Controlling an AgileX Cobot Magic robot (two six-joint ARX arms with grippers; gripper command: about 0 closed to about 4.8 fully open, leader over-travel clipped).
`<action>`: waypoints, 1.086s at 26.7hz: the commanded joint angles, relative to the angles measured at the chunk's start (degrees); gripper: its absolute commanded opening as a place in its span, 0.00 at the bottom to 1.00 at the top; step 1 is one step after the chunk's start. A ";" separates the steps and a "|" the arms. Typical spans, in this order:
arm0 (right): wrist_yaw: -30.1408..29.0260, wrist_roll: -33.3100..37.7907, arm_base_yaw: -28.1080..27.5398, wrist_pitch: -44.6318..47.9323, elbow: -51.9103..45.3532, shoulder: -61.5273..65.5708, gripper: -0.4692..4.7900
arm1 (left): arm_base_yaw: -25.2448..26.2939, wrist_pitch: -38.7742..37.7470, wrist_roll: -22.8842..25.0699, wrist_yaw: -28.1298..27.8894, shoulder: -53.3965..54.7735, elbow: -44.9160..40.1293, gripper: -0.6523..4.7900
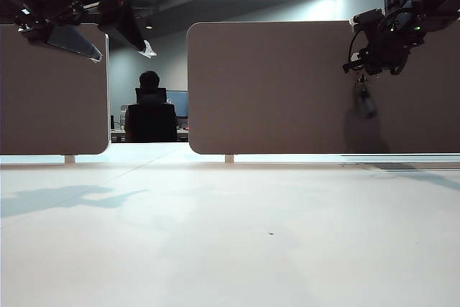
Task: Hang the bunch of keys on the hook.
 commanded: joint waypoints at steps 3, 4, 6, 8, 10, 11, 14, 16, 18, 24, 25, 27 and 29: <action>2.51 -0.70 -0.07 0.28 0.55 -0.46 0.08 | 0.00 -0.20 0.22 0.04 -0.13 0.15 1.00; 2.51 -0.76 -0.07 0.00 0.55 -0.48 0.08 | 0.00 -0.24 0.22 0.02 -0.13 0.15 1.00; 2.49 -1.14 -0.07 -0.44 0.55 -0.48 0.08 | 0.00 -0.24 0.22 0.04 -0.13 0.15 1.00; 2.51 -1.16 0.02 -0.63 0.55 -0.66 0.08 | 0.00 -0.22 0.22 0.02 -0.13 0.15 1.00; 2.64 -1.18 0.48 -0.26 0.57 -1.05 0.08 | 0.00 -0.20 0.22 0.02 -0.13 0.15 1.00; 2.69 -1.40 0.59 0.09 0.57 -1.09 0.08 | 0.00 -0.20 0.22 0.02 -0.13 0.15 1.00; 2.64 -2.01 0.63 -0.13 0.50 -0.94 0.08 | 0.00 -0.22 0.22 -0.17 -0.13 0.15 1.00; 2.73 -2.05 0.44 -0.96 0.46 -0.81 0.08 | 0.00 -0.22 0.22 -0.22 -0.13 0.15 1.00; 2.86 -2.27 0.28 -1.75 0.46 -0.52 0.08 | 0.00 -0.24 0.22 -0.22 -0.13 0.15 1.00; 4.96 -2.51 0.28 -3.76 0.46 -0.50 0.08 | 0.00 -0.61 0.22 -0.24 -0.13 0.15 1.00; 4.98 -2.67 0.39 -3.34 0.46 -0.50 0.08 | 0.00 -0.59 0.22 -0.44 -0.13 0.15 1.00; 5.22 -2.62 0.39 -3.82 0.46 -0.48 0.08 | 0.00 -0.61 0.22 -1.25 -0.13 0.15 1.00; 5.22 -2.67 0.35 -4.81 0.44 -0.48 0.08 | 0.00 -0.61 0.22 -1.22 -0.13 0.15 1.00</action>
